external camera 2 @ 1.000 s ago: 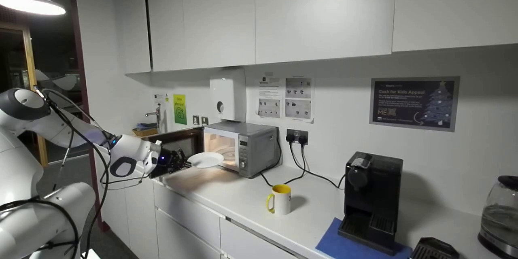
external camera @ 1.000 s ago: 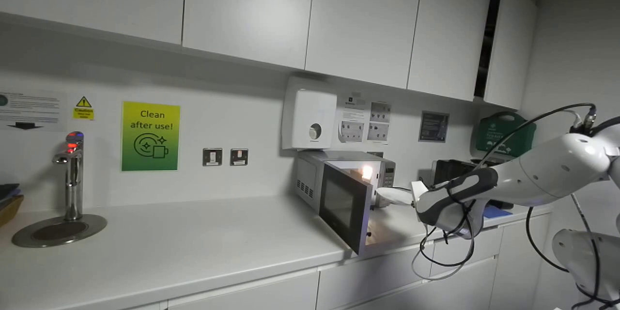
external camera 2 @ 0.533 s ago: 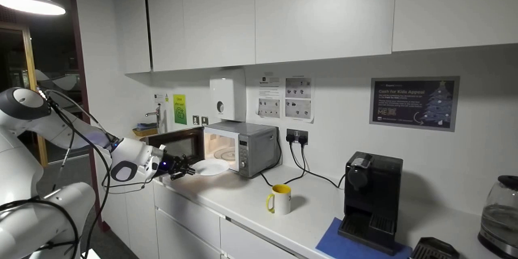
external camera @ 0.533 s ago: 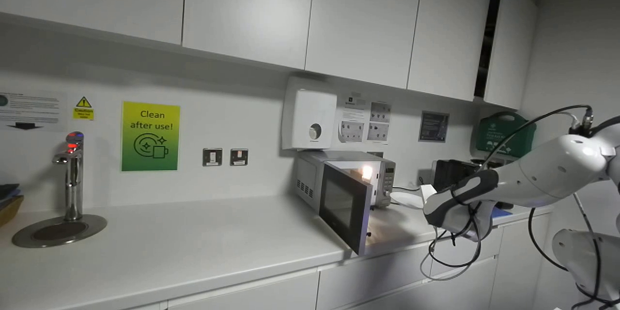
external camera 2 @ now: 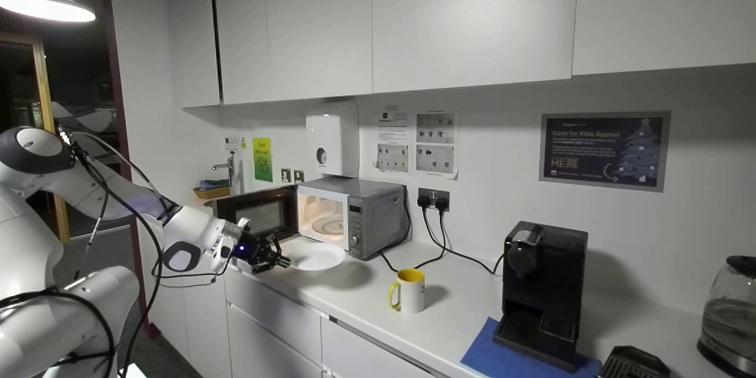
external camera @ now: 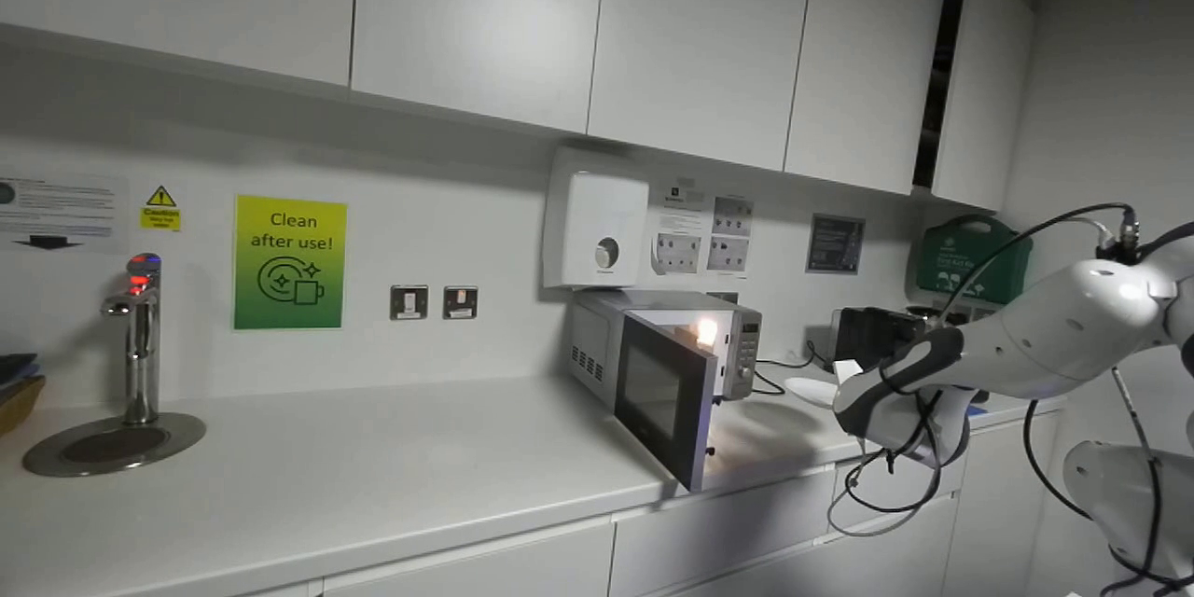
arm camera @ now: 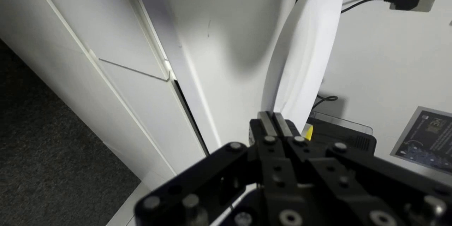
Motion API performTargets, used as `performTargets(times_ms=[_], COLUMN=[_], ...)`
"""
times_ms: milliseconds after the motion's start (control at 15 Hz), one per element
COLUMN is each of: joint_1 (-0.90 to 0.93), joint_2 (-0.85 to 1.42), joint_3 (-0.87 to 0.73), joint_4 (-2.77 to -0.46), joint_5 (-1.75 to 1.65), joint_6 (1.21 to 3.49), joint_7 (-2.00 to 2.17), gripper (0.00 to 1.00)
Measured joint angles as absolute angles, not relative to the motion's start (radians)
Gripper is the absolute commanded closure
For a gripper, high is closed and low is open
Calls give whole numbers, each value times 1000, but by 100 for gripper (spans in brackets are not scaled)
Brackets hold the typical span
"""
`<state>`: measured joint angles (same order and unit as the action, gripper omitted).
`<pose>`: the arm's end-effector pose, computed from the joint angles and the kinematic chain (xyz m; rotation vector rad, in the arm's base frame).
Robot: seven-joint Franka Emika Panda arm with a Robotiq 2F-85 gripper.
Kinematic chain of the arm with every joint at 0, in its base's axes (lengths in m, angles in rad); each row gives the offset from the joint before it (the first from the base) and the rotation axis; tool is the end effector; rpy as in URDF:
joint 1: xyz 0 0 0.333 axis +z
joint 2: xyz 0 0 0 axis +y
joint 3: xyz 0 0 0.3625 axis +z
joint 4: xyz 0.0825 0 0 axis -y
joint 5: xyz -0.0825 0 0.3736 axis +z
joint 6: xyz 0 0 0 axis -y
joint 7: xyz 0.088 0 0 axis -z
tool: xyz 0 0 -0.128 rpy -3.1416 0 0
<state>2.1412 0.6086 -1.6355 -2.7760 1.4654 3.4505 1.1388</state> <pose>0.3547 0.0594 0.3814 -1.2849 2.0738 -1.2142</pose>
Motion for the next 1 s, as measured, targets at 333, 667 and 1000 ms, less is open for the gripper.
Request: performTargets(times_ms=[333,667,1000], joint_1=[2112,2102,2088], joint_2=[608,607,607], joint_3=[-1652,-1677,-1666], joint_4=[-2780,-2780,-2780], joint_5=[1484,1474,1443], joint_6=[3451,3451,3451], joint_7=[1102,1097,1097], gripper=[99,99,99])
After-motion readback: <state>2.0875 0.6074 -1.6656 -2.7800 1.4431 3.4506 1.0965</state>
